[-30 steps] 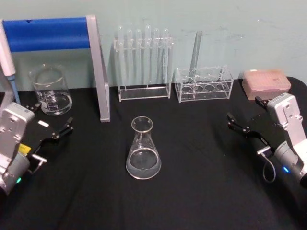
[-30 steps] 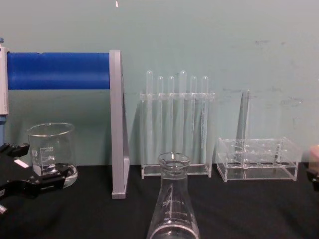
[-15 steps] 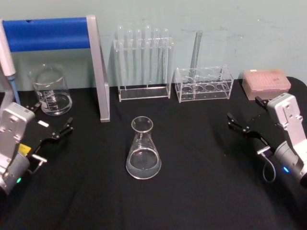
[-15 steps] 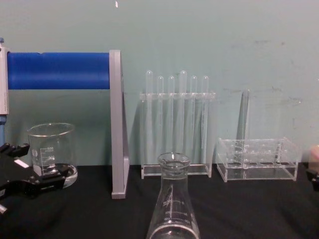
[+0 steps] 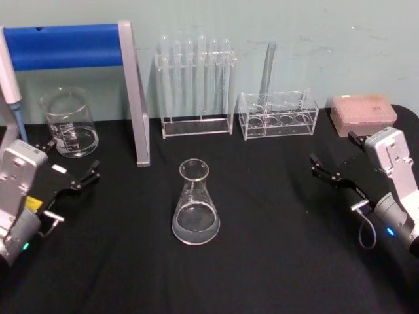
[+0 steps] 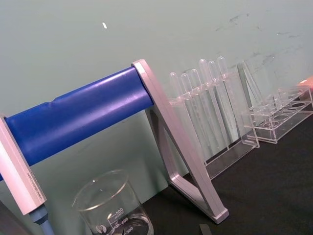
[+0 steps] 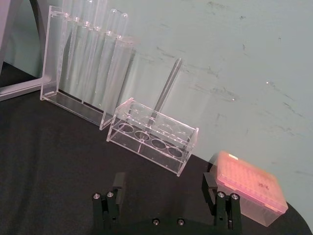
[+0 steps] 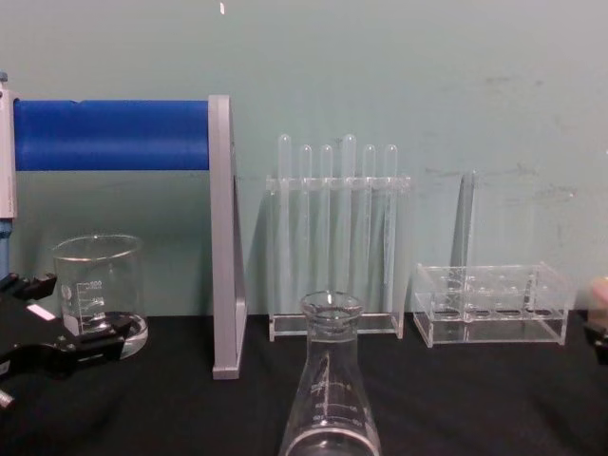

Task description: Grasp the erlenmeyer flask with one hand, shake it three times, then place it back.

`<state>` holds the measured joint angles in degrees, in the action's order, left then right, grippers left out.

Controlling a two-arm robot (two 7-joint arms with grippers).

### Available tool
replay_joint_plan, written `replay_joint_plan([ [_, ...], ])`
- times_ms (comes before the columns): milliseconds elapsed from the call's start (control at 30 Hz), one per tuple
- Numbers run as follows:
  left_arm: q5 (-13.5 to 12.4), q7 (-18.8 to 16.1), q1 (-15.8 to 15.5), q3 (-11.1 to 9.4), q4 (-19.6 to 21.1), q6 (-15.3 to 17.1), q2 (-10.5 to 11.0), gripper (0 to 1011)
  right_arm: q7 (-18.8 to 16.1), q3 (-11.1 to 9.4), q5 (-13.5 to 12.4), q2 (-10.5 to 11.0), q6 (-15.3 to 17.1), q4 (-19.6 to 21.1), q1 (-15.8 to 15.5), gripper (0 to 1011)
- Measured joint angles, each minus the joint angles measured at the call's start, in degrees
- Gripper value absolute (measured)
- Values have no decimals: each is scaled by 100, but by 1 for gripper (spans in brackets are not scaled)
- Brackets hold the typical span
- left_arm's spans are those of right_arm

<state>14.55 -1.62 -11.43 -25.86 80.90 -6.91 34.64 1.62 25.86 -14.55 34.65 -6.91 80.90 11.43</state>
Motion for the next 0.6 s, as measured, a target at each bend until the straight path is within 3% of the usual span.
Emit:
replay_joint_plan([
  [333, 0, 0, 0, 0, 0, 0, 0, 1001, -53, -57, 1, -9, -4, 14, -31, 1000],
  [600, 0, 0, 0, 0, 0, 0, 0, 1001, -425, -246, -212, 66, 4, 305, -289, 1000],
])
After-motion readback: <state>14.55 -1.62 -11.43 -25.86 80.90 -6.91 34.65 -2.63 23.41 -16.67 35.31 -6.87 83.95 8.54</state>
